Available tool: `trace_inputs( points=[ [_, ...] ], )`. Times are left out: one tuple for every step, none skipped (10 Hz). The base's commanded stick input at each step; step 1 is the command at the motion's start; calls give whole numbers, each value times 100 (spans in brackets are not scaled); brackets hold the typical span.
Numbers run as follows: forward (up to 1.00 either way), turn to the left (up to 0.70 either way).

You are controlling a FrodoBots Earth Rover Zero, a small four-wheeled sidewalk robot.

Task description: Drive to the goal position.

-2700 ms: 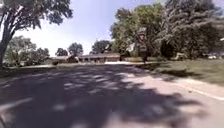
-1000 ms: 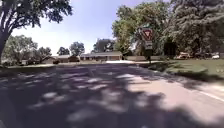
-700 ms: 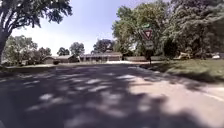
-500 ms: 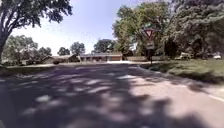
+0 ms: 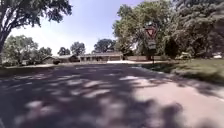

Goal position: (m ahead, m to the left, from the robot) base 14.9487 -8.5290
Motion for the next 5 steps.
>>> trace_inputs(
  points=[
    [50, 0],
    [50, 0],
    [50, 0],
    [50, 0],
    [50, 0]
  ],
)
